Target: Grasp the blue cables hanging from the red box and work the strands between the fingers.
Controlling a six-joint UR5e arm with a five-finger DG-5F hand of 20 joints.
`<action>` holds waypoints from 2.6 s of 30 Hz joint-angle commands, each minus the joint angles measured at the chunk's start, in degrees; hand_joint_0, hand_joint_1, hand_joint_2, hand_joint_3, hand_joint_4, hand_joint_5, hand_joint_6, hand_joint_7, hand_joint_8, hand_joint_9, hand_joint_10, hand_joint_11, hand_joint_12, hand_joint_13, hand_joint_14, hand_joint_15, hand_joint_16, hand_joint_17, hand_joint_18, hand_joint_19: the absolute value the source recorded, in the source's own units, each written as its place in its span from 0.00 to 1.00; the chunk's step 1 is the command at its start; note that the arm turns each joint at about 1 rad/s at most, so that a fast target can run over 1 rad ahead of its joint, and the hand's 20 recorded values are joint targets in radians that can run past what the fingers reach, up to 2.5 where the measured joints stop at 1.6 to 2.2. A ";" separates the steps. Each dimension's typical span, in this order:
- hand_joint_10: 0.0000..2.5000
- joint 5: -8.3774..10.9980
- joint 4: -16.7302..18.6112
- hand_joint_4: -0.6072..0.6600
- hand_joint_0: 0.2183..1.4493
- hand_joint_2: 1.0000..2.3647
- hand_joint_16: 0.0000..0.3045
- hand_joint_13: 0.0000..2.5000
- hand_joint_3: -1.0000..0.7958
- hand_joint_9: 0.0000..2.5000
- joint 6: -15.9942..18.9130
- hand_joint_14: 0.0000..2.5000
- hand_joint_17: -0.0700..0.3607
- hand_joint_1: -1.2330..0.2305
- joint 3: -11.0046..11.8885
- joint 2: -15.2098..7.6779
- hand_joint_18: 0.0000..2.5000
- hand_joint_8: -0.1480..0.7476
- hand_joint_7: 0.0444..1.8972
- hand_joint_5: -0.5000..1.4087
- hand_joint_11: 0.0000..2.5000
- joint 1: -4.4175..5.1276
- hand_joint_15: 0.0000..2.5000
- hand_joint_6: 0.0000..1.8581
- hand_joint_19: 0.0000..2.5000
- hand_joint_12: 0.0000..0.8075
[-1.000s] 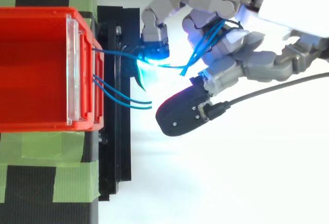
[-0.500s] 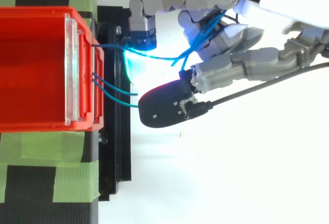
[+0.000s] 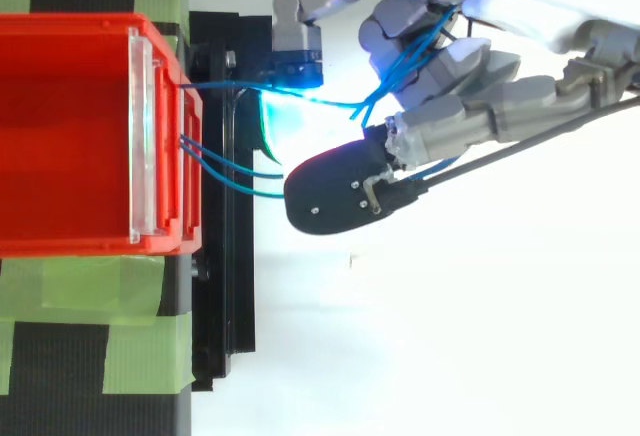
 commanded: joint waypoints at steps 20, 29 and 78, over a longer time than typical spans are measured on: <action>1.00 -0.37 0.90 0.62 0.82 0.00 0.21 0.41 0.46 0.36 -10.96 1.00 0.49 0.31 0.01 0.03 0.56 0.56 0.56 0.61 0.80 -1.29 0.52 0.01 0.66 0.53; 1.00 -0.89 1.34 0.57 0.59 0.00 0.21 0.41 0.12 0.36 -10.08 1.00 0.49 0.27 0.01 0.03 0.56 0.56 0.70 0.38 0.80 -1.55 0.52 0.16 0.66 0.53; 1.00 -4.15 -2.44 0.62 0.72 0.00 0.21 0.41 0.51 0.36 30.79 1.00 0.49 0.32 0.01 0.03 0.56 0.56 0.78 0.62 0.80 -1.46 0.52 0.01 0.66 0.53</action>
